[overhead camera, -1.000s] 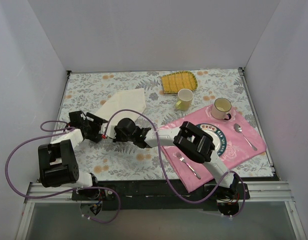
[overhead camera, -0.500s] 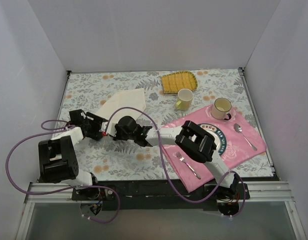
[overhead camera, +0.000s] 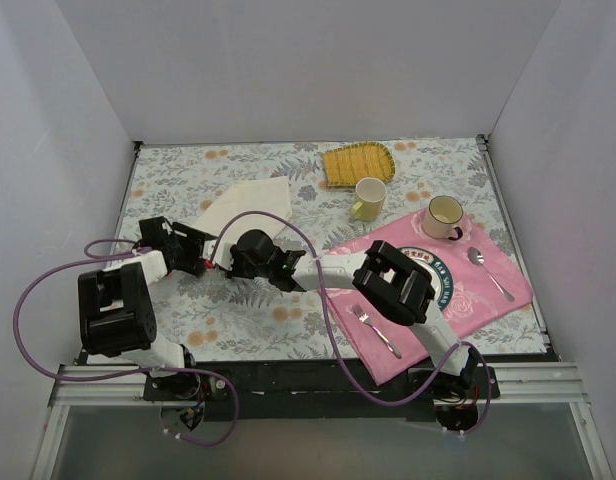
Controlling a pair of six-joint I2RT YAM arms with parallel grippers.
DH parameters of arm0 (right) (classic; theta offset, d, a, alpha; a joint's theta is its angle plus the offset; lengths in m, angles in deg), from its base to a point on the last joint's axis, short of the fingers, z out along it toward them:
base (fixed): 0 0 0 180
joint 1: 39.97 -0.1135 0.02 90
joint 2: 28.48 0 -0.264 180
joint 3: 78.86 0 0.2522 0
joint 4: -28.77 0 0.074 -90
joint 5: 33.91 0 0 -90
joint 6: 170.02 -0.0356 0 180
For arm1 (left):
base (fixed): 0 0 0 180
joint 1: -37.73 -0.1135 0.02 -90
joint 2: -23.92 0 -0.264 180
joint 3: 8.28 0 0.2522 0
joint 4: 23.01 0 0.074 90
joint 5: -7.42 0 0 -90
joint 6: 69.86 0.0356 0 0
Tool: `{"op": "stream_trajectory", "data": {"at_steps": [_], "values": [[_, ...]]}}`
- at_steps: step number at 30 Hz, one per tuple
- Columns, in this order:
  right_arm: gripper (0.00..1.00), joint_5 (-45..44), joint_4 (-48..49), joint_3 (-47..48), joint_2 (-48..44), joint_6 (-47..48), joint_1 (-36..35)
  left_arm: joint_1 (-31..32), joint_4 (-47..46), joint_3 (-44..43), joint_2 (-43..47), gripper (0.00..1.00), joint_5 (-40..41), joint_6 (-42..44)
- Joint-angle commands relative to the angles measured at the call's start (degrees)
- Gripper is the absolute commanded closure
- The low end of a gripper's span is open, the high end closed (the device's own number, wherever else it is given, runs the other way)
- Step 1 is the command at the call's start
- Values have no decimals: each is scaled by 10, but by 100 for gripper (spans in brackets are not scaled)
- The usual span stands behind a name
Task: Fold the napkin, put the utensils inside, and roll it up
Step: Roll the napkin with the utensil
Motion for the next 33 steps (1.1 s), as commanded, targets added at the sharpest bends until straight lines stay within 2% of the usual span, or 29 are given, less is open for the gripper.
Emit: {"op": "stream_trajectory", "data": {"at_steps": [1, 21, 29, 33], "values": [[99, 4, 27, 17, -38, -12, 5, -2, 79, 38, -32, 32, 96, 25], [99, 9, 31, 29, -43, -21, 13, -2, 106, 26, -78, 33, 107, 21], [99, 9, 28, 38, -41, -22, 14, -1, 125, 34, -57, 28, 116, 28], [99, 9, 29, 39, -42, -26, 14, -2, 80, 56, -48, 30, 95, 22]]}}
